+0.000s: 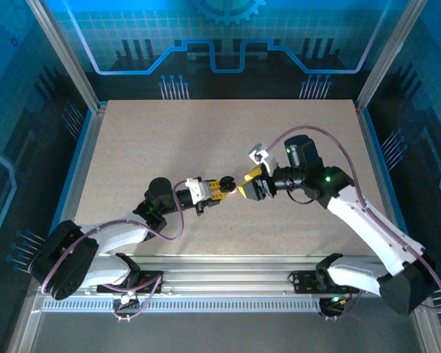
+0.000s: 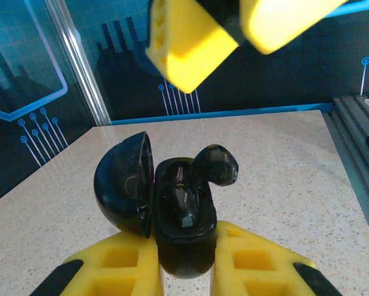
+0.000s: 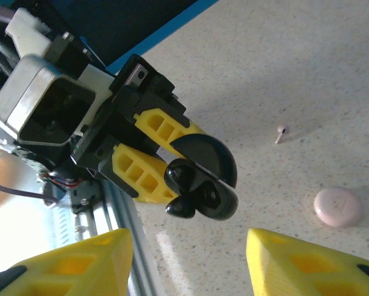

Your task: Insert the wireless bluetooth earbuds into the charging case

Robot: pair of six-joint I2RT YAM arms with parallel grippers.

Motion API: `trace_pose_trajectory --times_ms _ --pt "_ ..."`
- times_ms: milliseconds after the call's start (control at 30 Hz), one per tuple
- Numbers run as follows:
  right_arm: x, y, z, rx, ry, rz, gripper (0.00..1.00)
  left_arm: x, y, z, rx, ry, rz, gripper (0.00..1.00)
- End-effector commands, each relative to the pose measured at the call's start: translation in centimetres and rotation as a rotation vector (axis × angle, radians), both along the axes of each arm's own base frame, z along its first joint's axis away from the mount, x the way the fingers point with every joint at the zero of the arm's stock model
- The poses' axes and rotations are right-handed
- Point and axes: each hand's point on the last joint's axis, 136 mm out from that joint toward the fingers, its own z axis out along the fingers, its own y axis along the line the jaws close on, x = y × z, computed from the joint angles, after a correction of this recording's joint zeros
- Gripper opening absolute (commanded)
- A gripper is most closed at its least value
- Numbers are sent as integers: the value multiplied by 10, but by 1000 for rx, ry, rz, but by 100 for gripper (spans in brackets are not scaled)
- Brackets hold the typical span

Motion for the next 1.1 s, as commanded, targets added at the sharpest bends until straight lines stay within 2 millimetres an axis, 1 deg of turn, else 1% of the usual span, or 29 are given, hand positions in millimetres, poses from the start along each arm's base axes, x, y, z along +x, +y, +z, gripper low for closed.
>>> trace_pose_trajectory --times_ms 0,100,233,633,900,1067 --pt "13 -2 1 -15 -70 -115 55 4 -2 20 -41 -28 13 19" --pt "15 -3 -6 -46 -71 -158 59 5 -3 18 -42 -21 12 19" --pt "15 0 -12 -65 -77 -166 61 5 -3 19 -48 -12 9 19" --pt "18 19 -15 -59 -65 -125 62 6 -4 19 -47 -4 10 19" --pt "21 26 -15 -45 -55 -106 62 5 -4 19 -47 -2 6 19" --pt "22 26 -16 -58 -54 -106 63 5 -3 19 -47 -3 8 19"
